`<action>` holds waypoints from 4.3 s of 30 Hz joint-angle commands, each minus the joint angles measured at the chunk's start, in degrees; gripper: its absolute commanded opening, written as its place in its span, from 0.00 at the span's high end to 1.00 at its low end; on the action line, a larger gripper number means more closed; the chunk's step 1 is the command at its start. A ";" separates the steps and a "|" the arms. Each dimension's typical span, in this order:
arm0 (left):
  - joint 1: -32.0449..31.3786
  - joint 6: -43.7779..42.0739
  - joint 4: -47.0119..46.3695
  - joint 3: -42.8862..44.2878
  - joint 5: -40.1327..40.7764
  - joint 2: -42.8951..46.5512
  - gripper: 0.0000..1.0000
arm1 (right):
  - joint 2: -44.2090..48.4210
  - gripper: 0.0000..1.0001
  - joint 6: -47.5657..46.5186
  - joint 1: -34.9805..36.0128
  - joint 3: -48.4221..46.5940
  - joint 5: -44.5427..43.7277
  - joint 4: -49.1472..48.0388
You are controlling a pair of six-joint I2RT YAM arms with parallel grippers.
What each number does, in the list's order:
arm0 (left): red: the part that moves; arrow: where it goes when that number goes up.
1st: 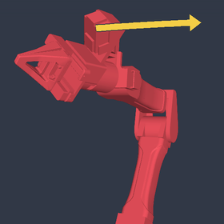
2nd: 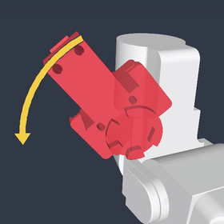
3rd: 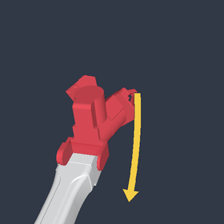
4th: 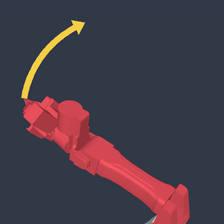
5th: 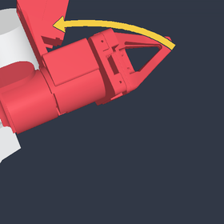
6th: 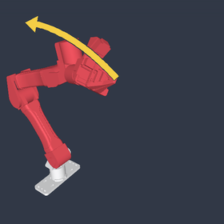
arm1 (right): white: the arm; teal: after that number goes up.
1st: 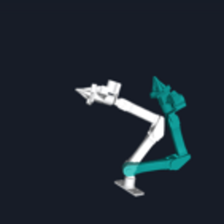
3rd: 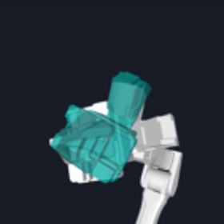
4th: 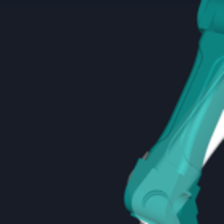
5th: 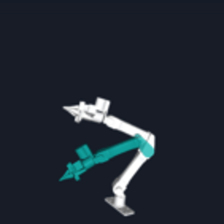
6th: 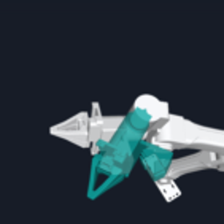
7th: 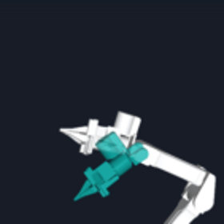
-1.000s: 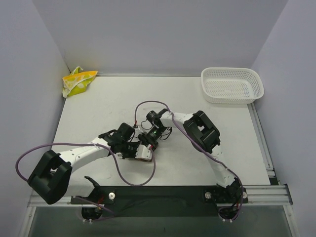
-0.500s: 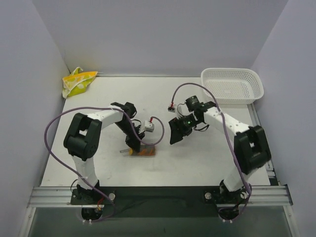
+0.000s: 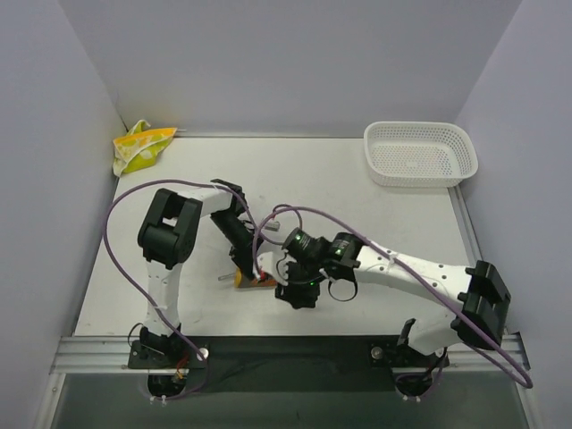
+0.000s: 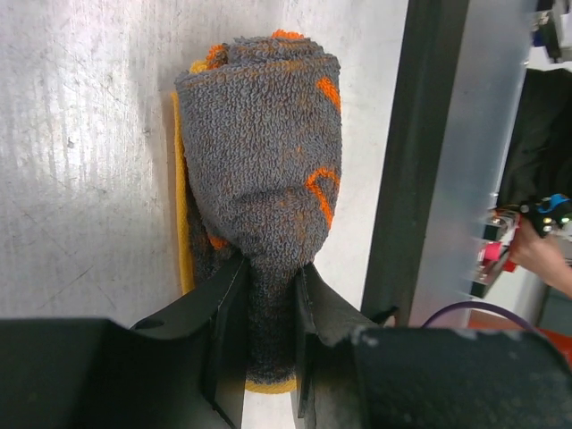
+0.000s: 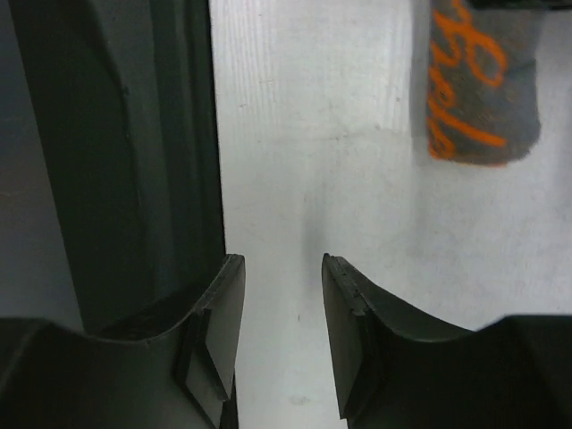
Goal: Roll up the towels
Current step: Roll the towel, then place the rolled towel into the container
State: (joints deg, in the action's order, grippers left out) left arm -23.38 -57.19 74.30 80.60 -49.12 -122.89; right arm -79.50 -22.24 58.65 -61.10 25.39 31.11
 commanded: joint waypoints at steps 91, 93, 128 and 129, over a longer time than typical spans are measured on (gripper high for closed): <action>20.04 25.37 -15.68 -5.72 -10.47 29.99 0.03 | -53.46 1.00 25.75 -65.07 -58.16 -8.07 -14.77; 20.04 25.63 -15.68 -5.63 -10.03 29.38 0.03 | -55.31 1.00 26.37 -65.07 -59.30 -8.34 -14.85; 35.50 31.90 -38.18 15.08 26.07 19.21 0.03 | -43.29 0.00 26.64 -64.81 -52.19 -7.11 -13.62; 35.59 31.09 -38.61 16.59 29.75 17.53 0.03 | -42.50 0.00 26.46 -64.72 -52.02 -6.93 -13.28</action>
State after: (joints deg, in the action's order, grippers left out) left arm 11.77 -22.52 41.17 91.39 -31.07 -99.92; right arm -129.97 6.00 -6.33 -113.51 19.66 17.32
